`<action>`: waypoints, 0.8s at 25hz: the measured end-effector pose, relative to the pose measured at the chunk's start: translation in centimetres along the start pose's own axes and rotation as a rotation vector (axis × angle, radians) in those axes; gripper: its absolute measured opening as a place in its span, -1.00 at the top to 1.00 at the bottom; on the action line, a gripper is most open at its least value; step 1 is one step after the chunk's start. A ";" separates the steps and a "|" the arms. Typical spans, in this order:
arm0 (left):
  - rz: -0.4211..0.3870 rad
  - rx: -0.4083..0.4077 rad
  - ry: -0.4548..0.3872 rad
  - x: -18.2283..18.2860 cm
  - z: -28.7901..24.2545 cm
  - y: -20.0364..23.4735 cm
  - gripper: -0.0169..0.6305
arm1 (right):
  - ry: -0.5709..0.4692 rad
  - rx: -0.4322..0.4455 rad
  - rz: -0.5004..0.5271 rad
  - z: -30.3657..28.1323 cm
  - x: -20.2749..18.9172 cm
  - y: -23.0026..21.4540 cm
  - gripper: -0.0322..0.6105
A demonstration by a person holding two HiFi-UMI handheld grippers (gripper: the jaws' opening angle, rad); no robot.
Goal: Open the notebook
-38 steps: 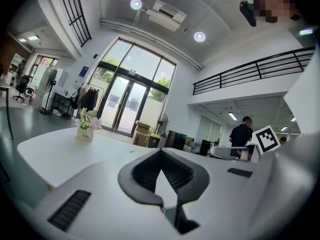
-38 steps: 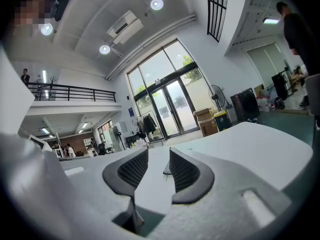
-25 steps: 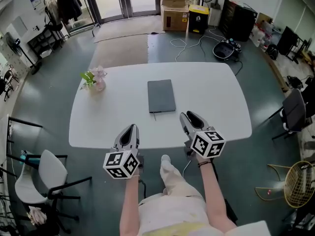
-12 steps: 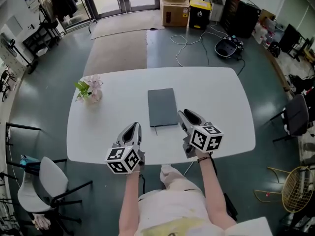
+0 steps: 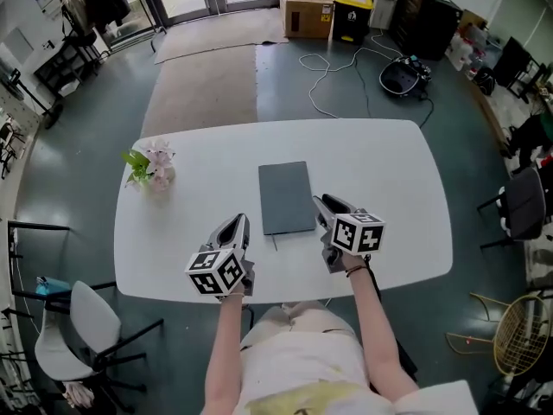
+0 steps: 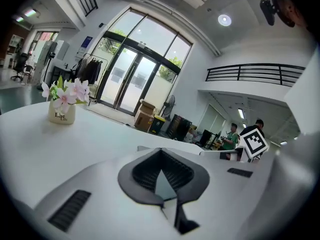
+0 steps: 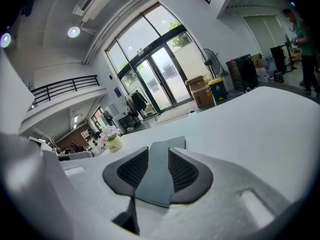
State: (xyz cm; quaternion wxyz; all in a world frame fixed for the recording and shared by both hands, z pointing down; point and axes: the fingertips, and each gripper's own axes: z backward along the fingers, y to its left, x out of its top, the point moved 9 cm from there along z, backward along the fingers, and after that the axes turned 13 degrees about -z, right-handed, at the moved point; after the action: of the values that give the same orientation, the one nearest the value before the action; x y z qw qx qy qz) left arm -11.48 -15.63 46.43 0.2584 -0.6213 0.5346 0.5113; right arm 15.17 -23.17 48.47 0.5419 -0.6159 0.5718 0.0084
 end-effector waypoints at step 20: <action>0.101 -0.051 0.213 -3.2 -6.9 3.0 0.95 | 0.276 -0.197 -0.045 -7.7 -2.0 -5.6 0.53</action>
State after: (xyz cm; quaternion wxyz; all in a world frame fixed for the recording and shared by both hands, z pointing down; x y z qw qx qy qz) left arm -11.53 -21.22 52.44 0.1582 -0.6509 0.5763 0.4682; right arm 13.81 -28.38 56.59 0.3953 -0.6742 0.6230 -0.0323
